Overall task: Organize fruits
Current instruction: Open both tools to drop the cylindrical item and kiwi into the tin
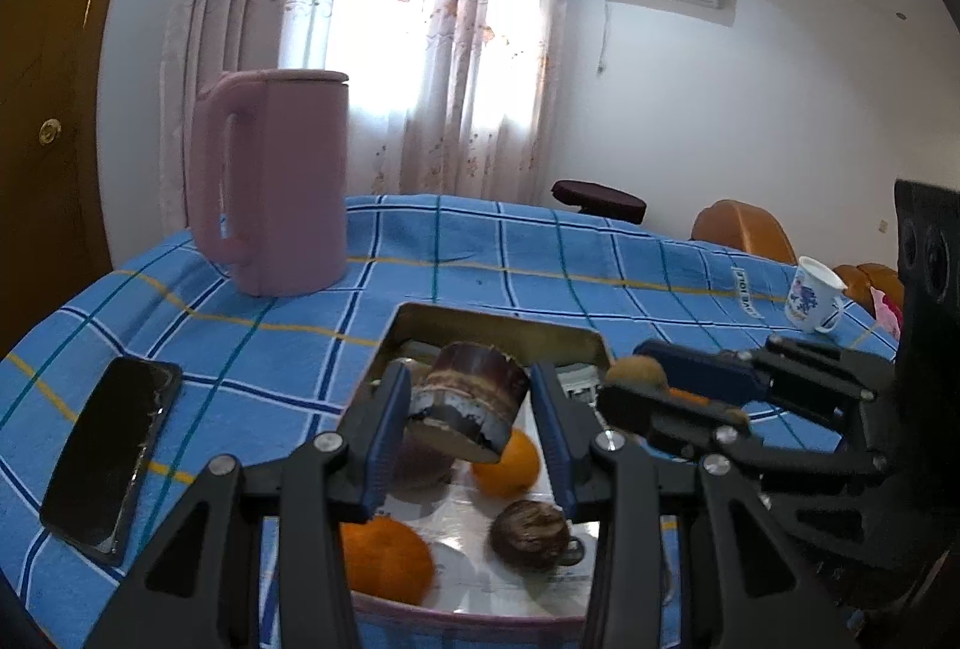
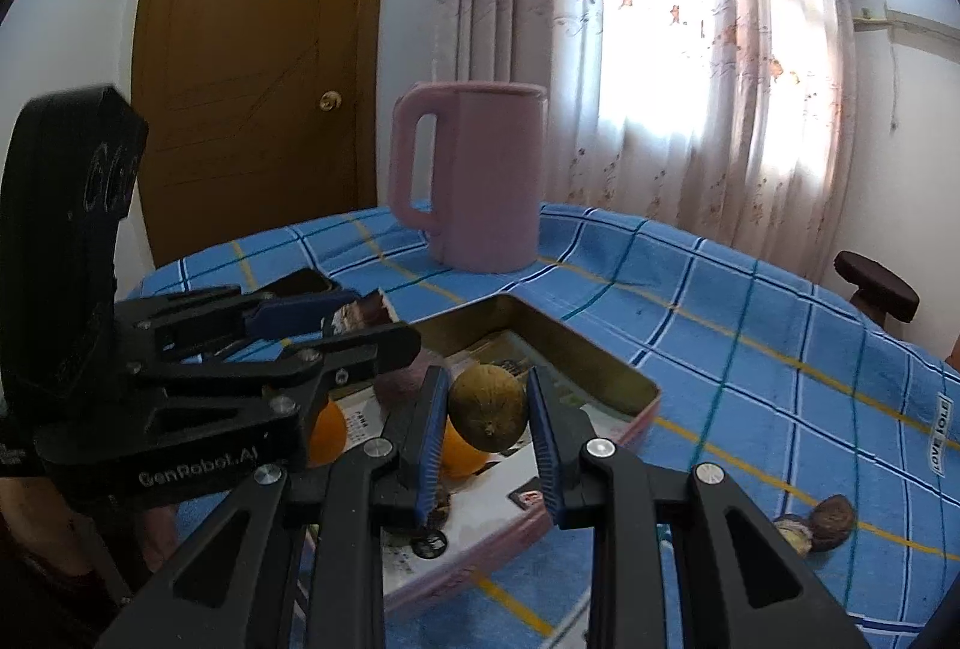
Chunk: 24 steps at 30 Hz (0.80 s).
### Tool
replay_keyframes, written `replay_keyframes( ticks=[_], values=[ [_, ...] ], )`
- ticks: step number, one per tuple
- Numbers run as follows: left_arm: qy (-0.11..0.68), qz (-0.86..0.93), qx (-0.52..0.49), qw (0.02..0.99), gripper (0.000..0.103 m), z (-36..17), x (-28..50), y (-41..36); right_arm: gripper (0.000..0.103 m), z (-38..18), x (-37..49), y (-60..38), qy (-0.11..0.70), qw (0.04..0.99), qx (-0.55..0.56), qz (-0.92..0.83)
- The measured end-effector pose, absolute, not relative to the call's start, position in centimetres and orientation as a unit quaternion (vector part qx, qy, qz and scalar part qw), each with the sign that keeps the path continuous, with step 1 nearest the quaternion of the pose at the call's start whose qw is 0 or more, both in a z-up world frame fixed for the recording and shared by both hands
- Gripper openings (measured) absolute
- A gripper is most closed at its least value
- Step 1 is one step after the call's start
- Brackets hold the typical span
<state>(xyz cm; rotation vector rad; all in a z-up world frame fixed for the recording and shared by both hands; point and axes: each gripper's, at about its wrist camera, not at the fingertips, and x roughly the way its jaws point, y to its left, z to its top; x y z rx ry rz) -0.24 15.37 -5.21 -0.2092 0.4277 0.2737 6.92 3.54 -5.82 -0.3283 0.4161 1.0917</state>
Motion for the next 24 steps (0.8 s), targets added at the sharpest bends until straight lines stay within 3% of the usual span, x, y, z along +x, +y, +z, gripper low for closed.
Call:
replay_keyframes(
  ticks=[21,23,24],
  values=[
    [0.259,0.132,-0.100,0.952,0.045,-7.6,0.3,15.8,0.029,-8.9,6.7,6.3,0.264,0.790,-0.210,0.512],
    [0.257,0.130,-0.098,0.953,0.049,-7.5,0.3,15.5,0.034,-8.8,6.9,5.8,0.262,0.795,-0.204,0.508],
    [0.254,0.132,-0.096,0.953,0.056,-7.4,0.3,15.5,0.043,-8.6,6.9,5.5,0.258,0.799,-0.202,0.504]
  ],
)
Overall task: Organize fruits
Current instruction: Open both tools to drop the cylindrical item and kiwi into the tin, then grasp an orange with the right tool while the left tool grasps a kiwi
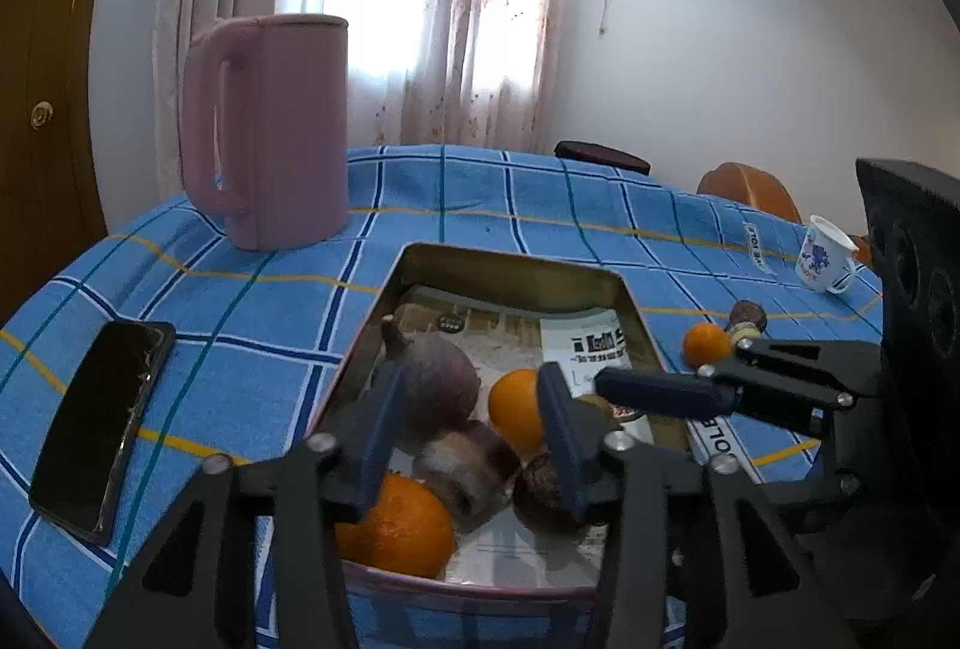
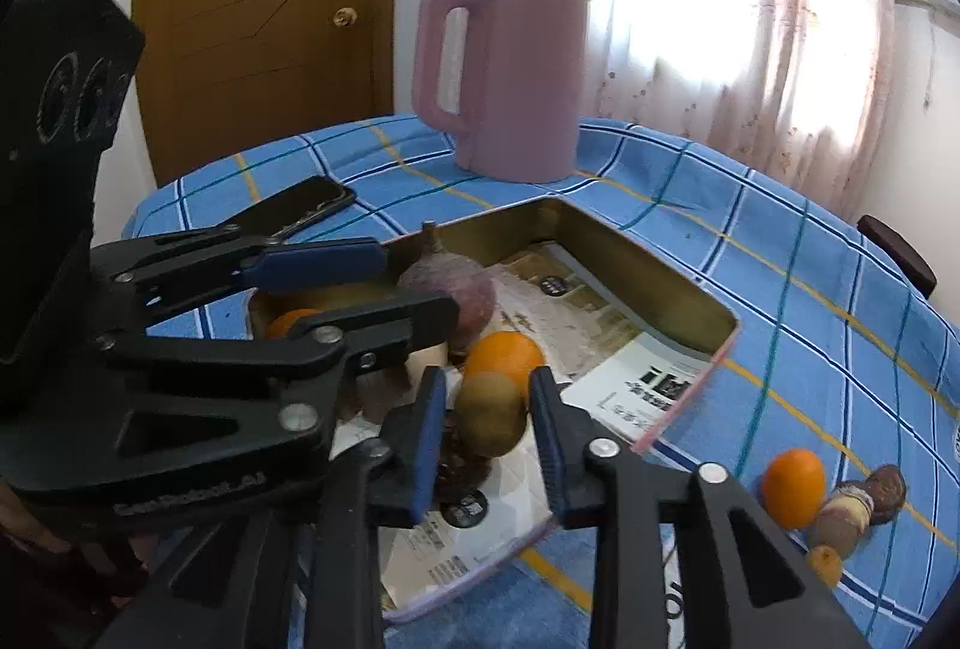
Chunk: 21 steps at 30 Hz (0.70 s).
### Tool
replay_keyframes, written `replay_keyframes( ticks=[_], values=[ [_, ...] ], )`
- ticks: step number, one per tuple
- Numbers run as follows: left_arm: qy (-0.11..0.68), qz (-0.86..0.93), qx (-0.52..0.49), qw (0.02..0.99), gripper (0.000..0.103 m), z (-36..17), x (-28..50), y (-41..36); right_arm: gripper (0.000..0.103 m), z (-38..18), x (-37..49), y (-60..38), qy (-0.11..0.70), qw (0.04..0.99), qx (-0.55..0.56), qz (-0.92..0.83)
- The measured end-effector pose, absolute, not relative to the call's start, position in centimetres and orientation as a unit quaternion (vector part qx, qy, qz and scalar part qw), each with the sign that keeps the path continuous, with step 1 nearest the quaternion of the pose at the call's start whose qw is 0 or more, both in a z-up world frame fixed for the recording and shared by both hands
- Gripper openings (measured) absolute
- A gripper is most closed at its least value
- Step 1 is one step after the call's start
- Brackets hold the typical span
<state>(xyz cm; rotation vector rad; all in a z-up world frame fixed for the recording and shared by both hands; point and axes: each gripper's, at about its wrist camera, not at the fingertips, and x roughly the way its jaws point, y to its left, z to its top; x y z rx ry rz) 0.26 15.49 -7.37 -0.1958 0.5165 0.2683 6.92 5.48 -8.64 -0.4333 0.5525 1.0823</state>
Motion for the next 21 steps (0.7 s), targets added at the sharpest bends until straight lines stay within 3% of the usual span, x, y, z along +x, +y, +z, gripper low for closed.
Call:
replay_keyframes(
  ticks=[1,3,8,18,21],
  values=[
    [0.250,0.136,-0.095,0.954,0.063,-7.2,0.1,15.4,0.046,-8.5,7.1,5.0,0.253,0.803,-0.200,0.501],
    [0.240,0.141,-0.093,0.956,0.069,-6.8,-0.2,15.2,0.047,-8.3,7.7,3.6,0.249,0.811,-0.196,0.493],
    [0.229,0.134,-0.095,0.959,0.077,-6.5,0.0,14.2,0.050,-7.8,11.3,-0.1,0.254,0.847,-0.196,0.425],
    [0.236,0.106,-0.072,0.963,0.077,-6.1,1.5,11.4,0.049,-9.4,16.5,-0.6,0.291,0.857,-0.242,0.348],
    [0.233,0.104,-0.068,0.965,0.083,-5.9,1.6,11.0,0.049,-9.8,16.6,0.4,0.285,0.853,-0.269,0.343]
  ],
)
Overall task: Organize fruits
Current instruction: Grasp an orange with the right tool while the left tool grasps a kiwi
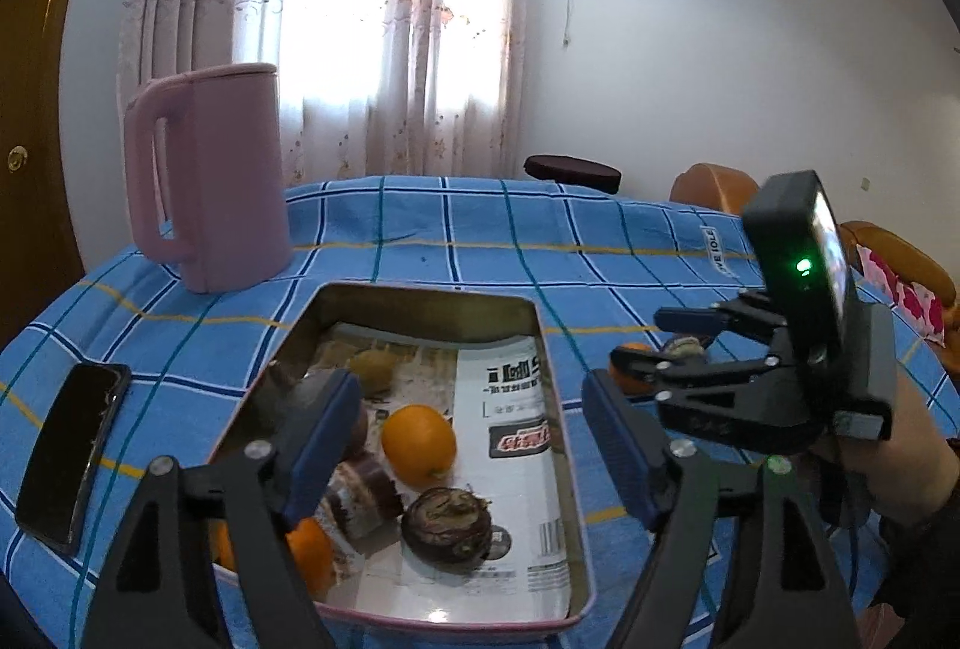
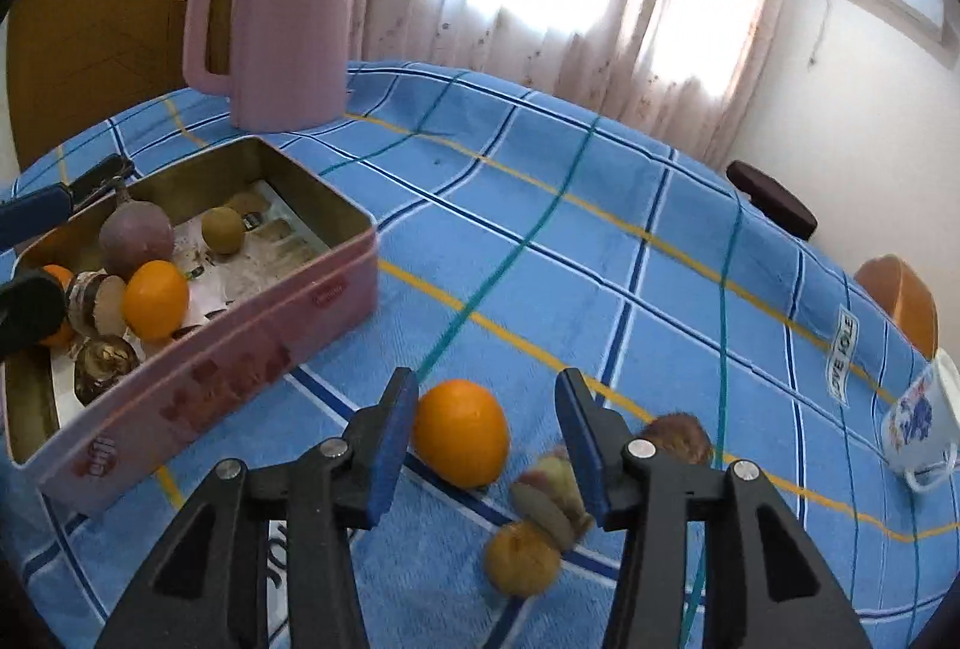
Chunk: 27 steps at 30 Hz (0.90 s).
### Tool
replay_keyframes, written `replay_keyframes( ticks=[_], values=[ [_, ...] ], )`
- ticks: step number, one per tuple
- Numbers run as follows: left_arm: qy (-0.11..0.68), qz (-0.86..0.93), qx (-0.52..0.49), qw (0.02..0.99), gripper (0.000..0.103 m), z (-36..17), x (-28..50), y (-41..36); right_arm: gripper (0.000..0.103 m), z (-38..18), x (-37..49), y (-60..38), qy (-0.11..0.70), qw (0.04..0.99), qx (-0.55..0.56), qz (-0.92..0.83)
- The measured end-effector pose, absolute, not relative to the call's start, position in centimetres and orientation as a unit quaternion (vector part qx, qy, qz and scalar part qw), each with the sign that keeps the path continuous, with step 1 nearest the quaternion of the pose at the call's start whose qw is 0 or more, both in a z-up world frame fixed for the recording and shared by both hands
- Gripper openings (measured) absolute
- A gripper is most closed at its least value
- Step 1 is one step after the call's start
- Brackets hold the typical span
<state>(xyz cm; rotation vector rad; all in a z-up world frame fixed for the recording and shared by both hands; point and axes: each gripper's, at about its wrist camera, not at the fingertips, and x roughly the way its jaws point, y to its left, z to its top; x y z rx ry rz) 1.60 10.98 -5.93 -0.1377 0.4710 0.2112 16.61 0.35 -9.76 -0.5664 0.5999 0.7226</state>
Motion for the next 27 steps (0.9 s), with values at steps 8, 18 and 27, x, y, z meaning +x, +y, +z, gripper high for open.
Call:
replay_keyframes(
  ticks=[8,18,27],
  values=[
    [0.230,0.096,-0.061,0.967,0.086,-5.5,2.3,9.8,0.036,-10.2,16.8,-0.1,0.307,0.841,-0.253,0.366],
    [0.250,0.042,-0.033,0.967,0.086,-5.4,6.7,4.4,0.036,-7.9,17.6,-10.1,0.286,0.904,-0.134,0.289],
    [0.343,-0.019,-0.013,0.939,0.078,-7.9,13.2,-0.7,0.036,-7.5,19.1,-13.7,0.296,0.909,-0.085,0.281]
  ],
)
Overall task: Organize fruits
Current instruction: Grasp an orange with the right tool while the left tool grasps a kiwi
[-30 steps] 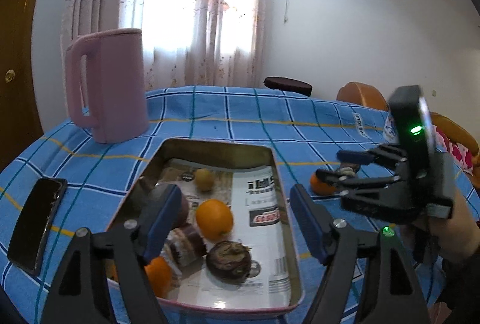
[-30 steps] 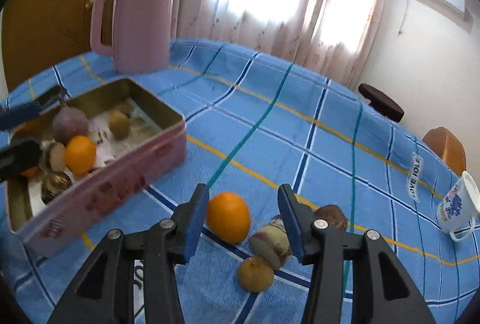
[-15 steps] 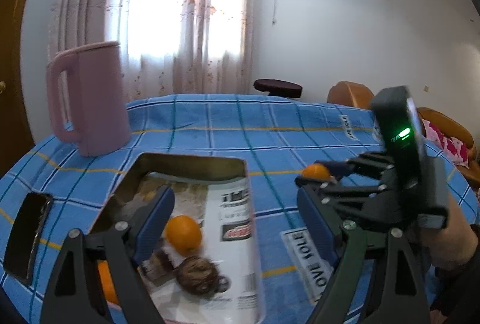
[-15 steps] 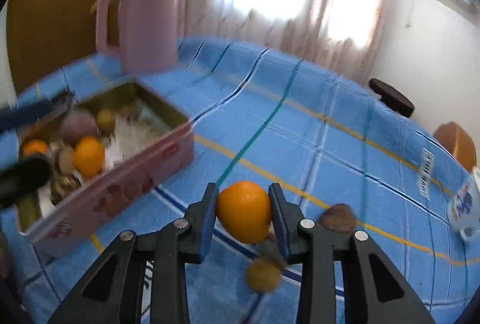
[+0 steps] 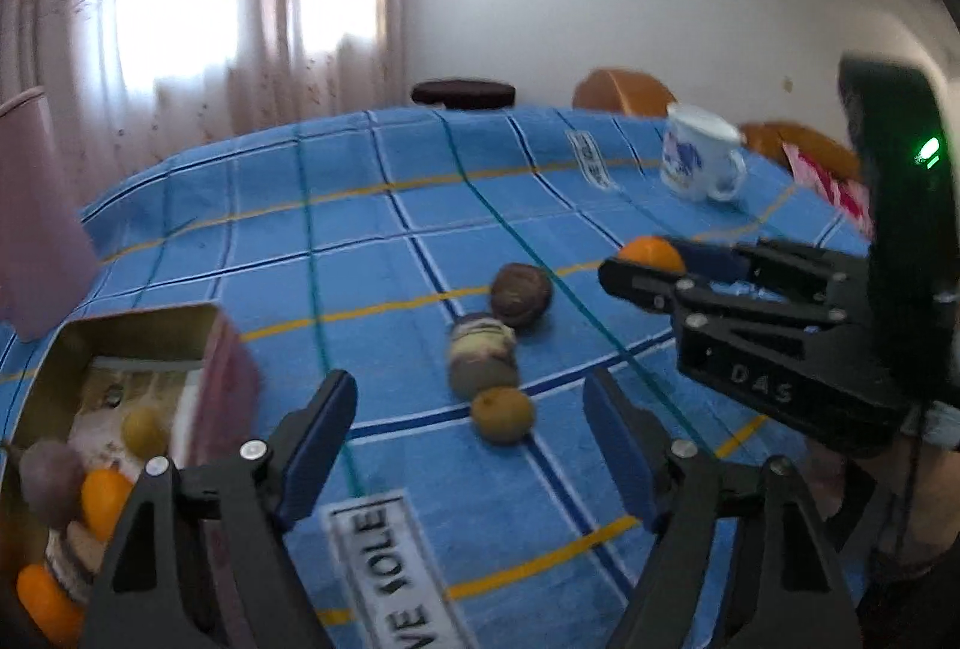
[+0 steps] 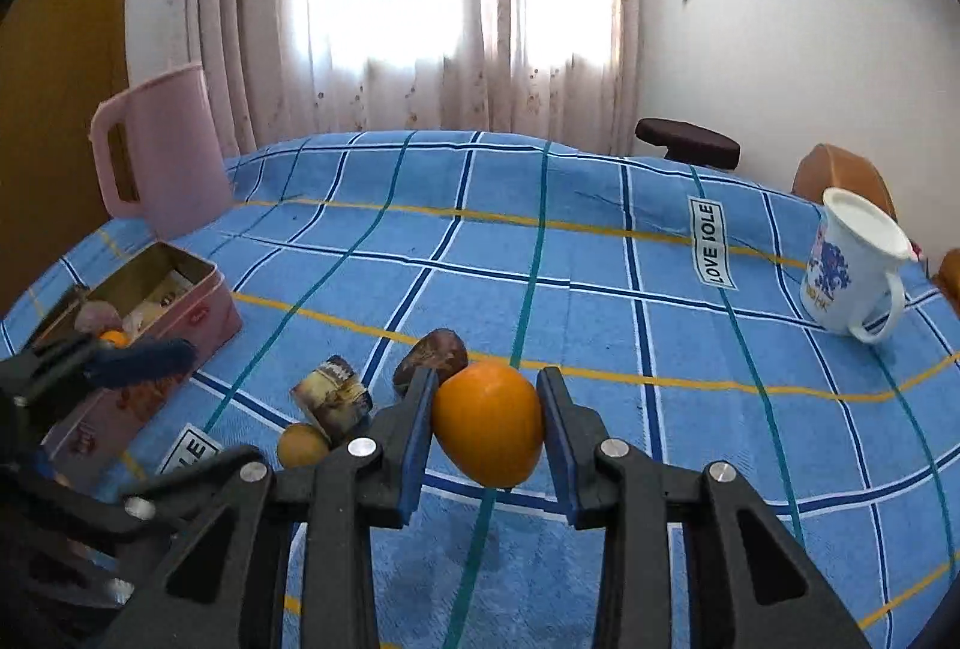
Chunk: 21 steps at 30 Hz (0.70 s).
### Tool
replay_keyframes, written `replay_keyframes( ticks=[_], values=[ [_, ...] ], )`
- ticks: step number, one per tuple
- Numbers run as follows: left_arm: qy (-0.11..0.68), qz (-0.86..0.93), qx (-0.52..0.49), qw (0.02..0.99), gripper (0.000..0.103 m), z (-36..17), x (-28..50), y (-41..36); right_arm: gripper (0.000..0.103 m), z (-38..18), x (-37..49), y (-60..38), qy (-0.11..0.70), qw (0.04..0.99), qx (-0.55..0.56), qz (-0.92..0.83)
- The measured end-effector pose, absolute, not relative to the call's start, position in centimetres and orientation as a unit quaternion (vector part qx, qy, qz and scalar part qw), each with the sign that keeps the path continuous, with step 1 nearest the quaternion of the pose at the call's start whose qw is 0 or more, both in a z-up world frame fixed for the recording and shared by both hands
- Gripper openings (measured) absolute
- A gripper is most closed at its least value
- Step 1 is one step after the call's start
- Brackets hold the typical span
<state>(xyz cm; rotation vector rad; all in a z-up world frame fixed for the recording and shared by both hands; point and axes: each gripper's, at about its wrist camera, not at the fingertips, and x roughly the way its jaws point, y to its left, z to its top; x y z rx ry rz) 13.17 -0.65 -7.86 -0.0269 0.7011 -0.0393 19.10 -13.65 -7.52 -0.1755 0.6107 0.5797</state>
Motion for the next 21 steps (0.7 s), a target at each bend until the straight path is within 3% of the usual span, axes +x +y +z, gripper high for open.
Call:
replay_keyframes(
  ticks=[4,8,10,21],
  values=[
    [0.411,-0.042,-0.033,0.910,0.051,-9.6,15.6,-0.9,0.036,-7.5,19.1,-13.7,0.288,0.910,-0.083,0.285],
    [0.427,-0.043,-0.037,0.903,0.044,-10.1,16.0,-1.0,0.036,-7.5,18.6,-13.6,0.282,0.911,-0.088,0.288],
    [0.425,-0.042,-0.037,0.903,0.031,-10.0,15.8,-1.0,0.036,-7.4,18.7,-13.7,0.282,0.911,-0.085,0.289],
    [0.382,-0.054,-0.030,0.922,0.029,-8.8,14.3,-1.4,0.036,-7.1,18.2,-14.2,0.266,0.913,-0.073,0.299]
  ],
)
